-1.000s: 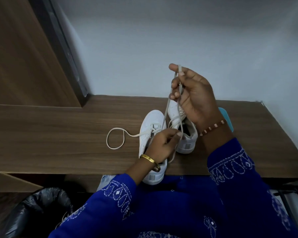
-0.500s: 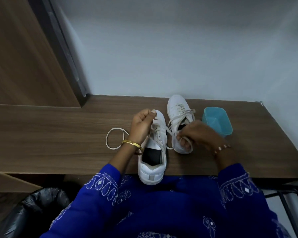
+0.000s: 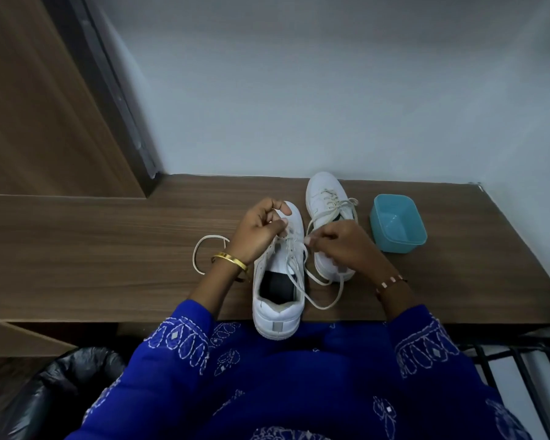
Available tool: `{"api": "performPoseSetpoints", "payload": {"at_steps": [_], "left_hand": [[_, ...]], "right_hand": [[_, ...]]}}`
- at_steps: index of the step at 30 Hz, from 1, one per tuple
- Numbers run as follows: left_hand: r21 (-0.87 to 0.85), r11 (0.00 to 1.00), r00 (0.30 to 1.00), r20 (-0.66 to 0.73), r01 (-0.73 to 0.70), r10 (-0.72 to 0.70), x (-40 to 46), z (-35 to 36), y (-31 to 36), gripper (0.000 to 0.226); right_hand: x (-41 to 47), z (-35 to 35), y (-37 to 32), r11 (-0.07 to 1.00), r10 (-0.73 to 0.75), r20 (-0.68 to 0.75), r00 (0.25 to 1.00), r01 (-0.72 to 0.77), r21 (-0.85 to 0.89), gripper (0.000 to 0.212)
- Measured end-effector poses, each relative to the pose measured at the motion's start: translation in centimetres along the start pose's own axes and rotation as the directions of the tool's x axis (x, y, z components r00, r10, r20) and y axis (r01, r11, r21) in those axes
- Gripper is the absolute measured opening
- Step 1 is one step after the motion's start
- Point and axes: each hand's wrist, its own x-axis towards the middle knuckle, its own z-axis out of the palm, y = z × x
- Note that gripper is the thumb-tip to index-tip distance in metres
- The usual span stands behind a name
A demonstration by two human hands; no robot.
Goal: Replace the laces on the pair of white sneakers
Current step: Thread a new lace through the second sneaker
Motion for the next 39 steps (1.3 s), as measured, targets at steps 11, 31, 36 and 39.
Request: {"api": "performPoseSetpoints", "payload": {"at_steps": [11, 31, 36, 39], "left_hand": [[0.079, 0.996, 0.999, -0.006, 0.051, -0.051, -0.3, -1.3, -1.3, 0.018], [0.185, 0.97, 0.987, 0.018, 0.156, -0.163, -0.8, -1.3, -3.6, 0.011], [0.23, 0.963, 0.989, 0.013, 0.143, -0.15, -0.8, 0.0, -3.1, 0.008], [0.244, 0.953, 0.98, -0.129, 0.181, -0.153, -0.6, 0.0, -3.6, 0.007]], "right_hand": [[0.8, 0.9, 0.0, 0.984, 0.023, -0.205, 0.978, 0.013, 0.175, 0.018], [0.9, 3.5, 2.0, 0.982, -0.039, -0.156, 0.987, 0.01, -0.186, 0.012], [0.5, 4.8, 0.9, 0.978, -0.121, -0.139, 0.983, 0.094, -0.187, 0.016], [0.8, 5.2, 0.8, 0.991, -0.105, -0.205, 0.973, 0.085, -0.105, 0.013]]}}
